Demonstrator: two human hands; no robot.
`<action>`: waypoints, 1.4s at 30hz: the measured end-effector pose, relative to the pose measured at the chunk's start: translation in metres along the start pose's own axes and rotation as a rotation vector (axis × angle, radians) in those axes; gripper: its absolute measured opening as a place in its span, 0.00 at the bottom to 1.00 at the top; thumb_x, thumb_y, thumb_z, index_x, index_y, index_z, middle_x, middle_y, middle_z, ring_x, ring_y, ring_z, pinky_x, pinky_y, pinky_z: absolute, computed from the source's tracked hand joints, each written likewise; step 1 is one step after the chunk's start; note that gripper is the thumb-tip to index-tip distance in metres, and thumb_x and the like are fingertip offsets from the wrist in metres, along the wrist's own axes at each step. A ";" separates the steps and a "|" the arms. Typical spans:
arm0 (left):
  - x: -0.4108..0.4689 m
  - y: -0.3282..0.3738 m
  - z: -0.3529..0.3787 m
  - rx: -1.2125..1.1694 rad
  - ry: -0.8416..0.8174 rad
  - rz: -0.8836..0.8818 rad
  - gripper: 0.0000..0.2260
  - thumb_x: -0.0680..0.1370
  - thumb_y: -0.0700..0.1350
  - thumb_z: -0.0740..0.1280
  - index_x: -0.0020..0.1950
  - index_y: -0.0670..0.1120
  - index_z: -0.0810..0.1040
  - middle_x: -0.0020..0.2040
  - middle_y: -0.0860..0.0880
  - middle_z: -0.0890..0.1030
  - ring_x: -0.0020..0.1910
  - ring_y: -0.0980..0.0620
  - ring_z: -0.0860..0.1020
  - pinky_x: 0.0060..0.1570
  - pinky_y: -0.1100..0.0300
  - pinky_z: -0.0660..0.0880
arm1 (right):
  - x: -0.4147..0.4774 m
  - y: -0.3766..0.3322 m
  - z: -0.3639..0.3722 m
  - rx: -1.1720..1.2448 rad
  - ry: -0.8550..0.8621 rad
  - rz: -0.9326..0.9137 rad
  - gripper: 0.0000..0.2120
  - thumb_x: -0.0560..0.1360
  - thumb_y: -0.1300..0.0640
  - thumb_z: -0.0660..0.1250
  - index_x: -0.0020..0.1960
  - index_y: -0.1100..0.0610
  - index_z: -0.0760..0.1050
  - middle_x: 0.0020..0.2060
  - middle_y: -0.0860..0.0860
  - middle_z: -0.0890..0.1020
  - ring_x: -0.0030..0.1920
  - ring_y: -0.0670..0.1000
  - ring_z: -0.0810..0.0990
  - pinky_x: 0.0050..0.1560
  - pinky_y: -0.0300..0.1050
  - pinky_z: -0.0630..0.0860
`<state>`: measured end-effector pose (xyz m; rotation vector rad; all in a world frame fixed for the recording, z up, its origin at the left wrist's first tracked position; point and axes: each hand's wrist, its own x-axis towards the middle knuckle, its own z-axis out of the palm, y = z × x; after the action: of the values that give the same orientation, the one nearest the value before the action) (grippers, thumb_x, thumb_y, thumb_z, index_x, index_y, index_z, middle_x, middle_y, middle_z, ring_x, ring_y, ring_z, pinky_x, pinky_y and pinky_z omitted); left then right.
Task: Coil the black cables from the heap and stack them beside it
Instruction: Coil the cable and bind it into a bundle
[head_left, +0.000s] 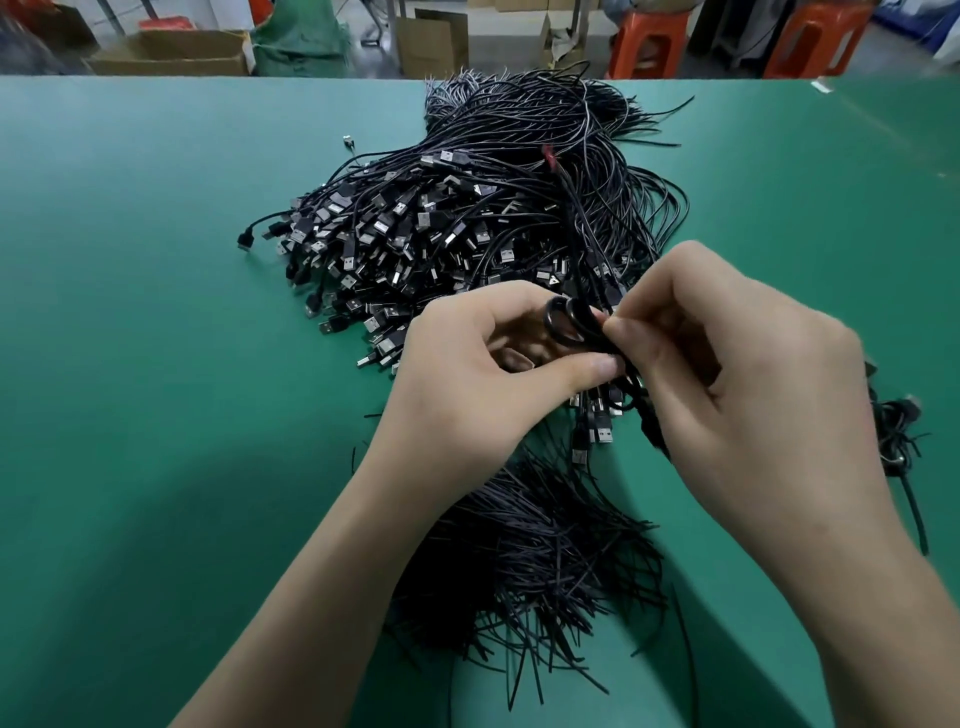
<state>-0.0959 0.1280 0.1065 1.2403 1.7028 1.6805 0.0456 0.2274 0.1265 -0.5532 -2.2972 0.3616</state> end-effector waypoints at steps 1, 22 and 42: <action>0.000 0.000 0.000 0.027 0.013 0.008 0.08 0.71 0.38 0.81 0.47 0.46 0.86 0.41 0.50 0.87 0.41 0.53 0.85 0.45 0.55 0.82 | 0.000 0.000 0.000 -0.025 -0.010 -0.014 0.05 0.80 0.53 0.66 0.46 0.52 0.74 0.33 0.46 0.76 0.33 0.50 0.72 0.32 0.51 0.71; 0.004 -0.015 0.005 -0.428 -0.055 -0.259 0.19 0.73 0.38 0.79 0.62 0.46 0.79 0.47 0.48 0.87 0.47 0.53 0.85 0.46 0.65 0.80 | -0.002 0.010 0.028 0.851 0.089 0.414 0.09 0.80 0.63 0.68 0.41 0.56 0.75 0.28 0.46 0.75 0.28 0.43 0.70 0.31 0.34 0.67; 0.002 -0.024 0.011 -0.229 0.046 -0.108 0.12 0.75 0.41 0.78 0.57 0.50 0.84 0.45 0.52 0.87 0.45 0.56 0.85 0.51 0.63 0.81 | -0.004 0.011 0.034 0.874 -0.035 0.618 0.14 0.83 0.49 0.65 0.40 0.48 0.81 0.32 0.42 0.78 0.33 0.41 0.74 0.32 0.32 0.70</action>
<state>-0.0951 0.1388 0.0827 0.9941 1.5233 1.7927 0.0272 0.2314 0.0961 -0.7603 -1.6927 1.5679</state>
